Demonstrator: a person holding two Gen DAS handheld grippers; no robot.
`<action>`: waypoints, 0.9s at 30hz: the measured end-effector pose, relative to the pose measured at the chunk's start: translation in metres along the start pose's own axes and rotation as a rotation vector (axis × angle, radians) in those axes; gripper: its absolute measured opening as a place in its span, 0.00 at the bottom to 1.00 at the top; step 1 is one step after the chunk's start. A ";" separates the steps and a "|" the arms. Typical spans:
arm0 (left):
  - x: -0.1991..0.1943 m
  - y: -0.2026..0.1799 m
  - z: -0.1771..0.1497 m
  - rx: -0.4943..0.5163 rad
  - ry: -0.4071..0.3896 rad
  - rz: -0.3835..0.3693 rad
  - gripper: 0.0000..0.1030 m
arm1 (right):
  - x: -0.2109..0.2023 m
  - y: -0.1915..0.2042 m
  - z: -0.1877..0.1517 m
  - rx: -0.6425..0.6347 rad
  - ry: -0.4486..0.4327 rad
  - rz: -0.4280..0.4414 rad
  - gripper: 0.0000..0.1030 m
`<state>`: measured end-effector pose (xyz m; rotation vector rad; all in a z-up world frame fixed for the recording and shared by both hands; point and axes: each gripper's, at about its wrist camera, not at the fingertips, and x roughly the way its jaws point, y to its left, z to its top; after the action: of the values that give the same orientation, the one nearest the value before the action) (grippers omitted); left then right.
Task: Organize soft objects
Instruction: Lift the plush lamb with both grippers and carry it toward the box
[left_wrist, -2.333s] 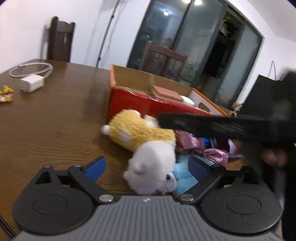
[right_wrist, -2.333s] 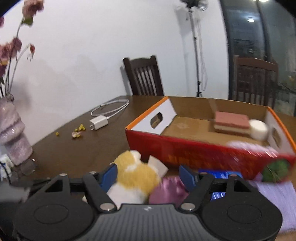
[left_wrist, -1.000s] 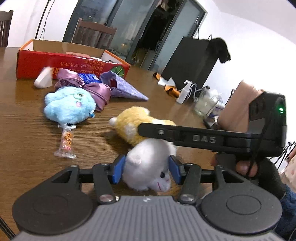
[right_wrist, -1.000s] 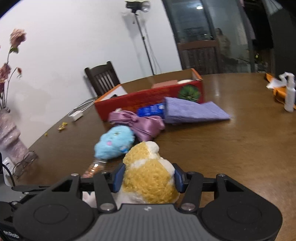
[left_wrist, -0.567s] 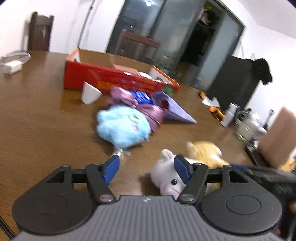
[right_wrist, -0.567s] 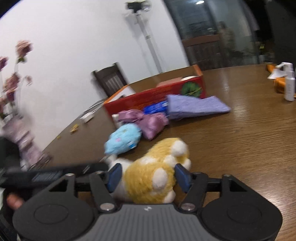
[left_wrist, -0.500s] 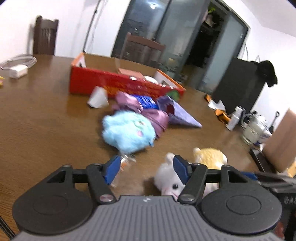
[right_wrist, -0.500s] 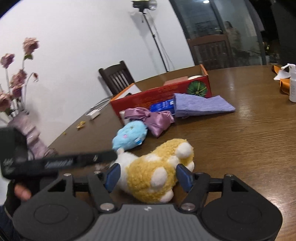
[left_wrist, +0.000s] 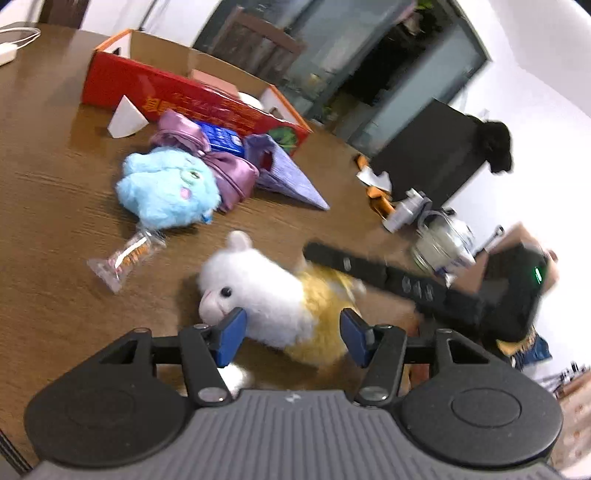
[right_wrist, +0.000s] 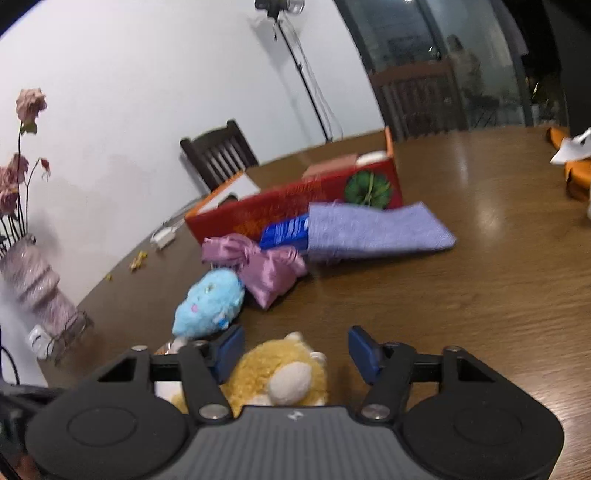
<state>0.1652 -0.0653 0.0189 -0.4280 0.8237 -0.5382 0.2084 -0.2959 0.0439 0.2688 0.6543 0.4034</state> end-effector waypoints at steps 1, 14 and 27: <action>0.003 0.002 0.003 -0.014 -0.011 0.014 0.56 | 0.000 0.000 -0.004 0.006 0.008 0.007 0.56; 0.001 0.018 0.036 -0.015 -0.077 -0.010 0.72 | -0.059 0.013 -0.027 0.068 -0.086 0.004 0.56; 0.026 0.029 0.012 -0.040 0.047 -0.087 0.43 | -0.057 0.014 -0.060 0.159 0.097 0.128 0.58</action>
<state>0.1973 -0.0557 -0.0044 -0.4906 0.8651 -0.6151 0.1254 -0.3013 0.0335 0.4457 0.7684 0.4901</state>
